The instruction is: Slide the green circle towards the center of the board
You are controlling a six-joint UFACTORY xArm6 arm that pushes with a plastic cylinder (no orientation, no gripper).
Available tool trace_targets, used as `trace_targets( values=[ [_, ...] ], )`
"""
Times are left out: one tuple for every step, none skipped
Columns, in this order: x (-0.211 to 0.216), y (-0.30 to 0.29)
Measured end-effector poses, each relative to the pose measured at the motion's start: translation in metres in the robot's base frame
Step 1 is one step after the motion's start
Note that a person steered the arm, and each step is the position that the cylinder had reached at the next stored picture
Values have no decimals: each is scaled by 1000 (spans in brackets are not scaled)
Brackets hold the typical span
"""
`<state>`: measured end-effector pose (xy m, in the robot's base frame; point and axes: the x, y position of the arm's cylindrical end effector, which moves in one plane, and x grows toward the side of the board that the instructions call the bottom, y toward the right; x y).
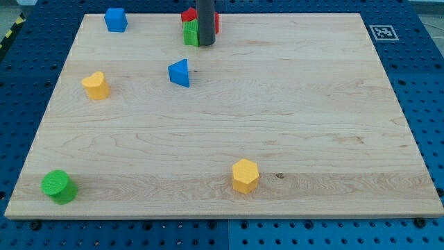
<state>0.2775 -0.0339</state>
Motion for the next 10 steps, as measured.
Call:
trace_targets(
  values=[
    [20, 27],
    [54, 58],
    [68, 73],
    [68, 74],
    [69, 74],
    [106, 48],
    [158, 13],
    [214, -21],
    [239, -86],
    [239, -163]
  ],
)
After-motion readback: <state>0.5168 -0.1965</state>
